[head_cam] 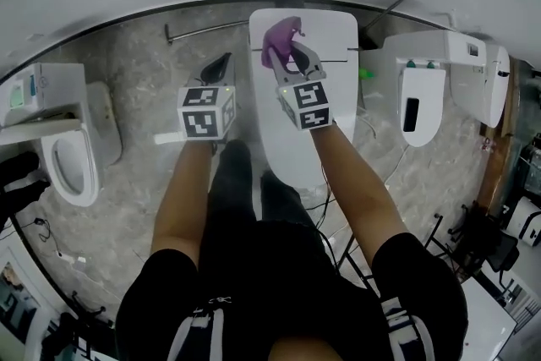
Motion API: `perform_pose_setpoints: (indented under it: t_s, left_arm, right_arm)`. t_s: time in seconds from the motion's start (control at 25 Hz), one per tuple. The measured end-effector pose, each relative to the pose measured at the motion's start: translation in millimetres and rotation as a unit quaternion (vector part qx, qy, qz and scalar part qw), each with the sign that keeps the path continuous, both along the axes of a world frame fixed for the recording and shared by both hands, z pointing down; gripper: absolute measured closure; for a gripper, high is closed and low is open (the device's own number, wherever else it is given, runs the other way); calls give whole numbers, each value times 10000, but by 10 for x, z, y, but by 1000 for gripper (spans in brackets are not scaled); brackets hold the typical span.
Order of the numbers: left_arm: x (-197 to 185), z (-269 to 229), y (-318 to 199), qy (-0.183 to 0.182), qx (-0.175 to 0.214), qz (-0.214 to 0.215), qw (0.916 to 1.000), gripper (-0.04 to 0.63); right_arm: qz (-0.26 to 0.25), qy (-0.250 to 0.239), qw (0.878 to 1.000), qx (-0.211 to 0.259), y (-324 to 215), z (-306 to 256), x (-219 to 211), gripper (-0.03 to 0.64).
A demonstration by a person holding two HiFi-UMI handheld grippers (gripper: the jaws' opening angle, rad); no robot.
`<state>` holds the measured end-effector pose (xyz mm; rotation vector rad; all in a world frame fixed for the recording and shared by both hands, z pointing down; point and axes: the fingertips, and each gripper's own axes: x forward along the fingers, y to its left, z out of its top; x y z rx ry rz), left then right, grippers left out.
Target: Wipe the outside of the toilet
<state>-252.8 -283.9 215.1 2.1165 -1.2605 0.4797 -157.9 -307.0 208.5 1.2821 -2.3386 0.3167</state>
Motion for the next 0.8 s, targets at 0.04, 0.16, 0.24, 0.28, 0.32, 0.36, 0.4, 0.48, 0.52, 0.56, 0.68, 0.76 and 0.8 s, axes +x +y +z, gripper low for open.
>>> perform_pose_setpoints:
  t_s: [0.04,0.16,0.24,0.28,0.32,0.36,0.4,0.48,0.52,0.56,0.68,0.76,0.8]
  left_arm:
    - [-22,118,-71,2,-24,16,10000,588]
    - [-88,477,-285,-27,-110,44,9999,588]
    - [-97,717,-390,-39,-174,77,9998,588]
    - [-96,830,-431,-32,-203,94,9997,588]
    - [-95,938,-458,-13,-242,108,9996,588]
    - [-90,1043,-468,22,-300,118,9995,588]
    - [-81,1142,-465,71,-369,125,9992,588]
    - [-53,1333,-432,157,-509,139,9985,588]
    - [-40,1426,-413,189,-570,145,9981,588]
    - [-31,1517,-401,217,-621,145,9977,588]
    - [-47,1752,-401,266,-718,132,9970,588]
    - [-82,1873,-414,264,-745,132,9968,588]
    - [-97,1921,-424,260,-749,134,9968,588]
  right_arm:
    - [21,8,10000,-48,-59,138,-5,525]
    - [104,-17,9998,-144,-269,511,-19,526]
    - [160,-1,9997,-195,-401,753,-6,526]
    - [176,11,9996,-215,-464,864,-6,526]
    - [175,26,9996,-228,-521,969,-15,526]
    - [155,39,9996,-234,-574,1070,-32,526]
    - [114,57,9996,-233,-626,1173,-56,526]
    - [-9,140,9996,-244,-725,1397,-107,526]
    - [-68,202,9994,-267,-769,1519,-125,526]
    - [-114,266,9991,-297,-812,1639,-136,526]
    - [-195,451,9981,-380,-922,1943,-155,526]
    - [-254,547,9974,-405,-961,2088,-173,526]
    - [-283,559,9972,-406,-977,2140,-182,526]
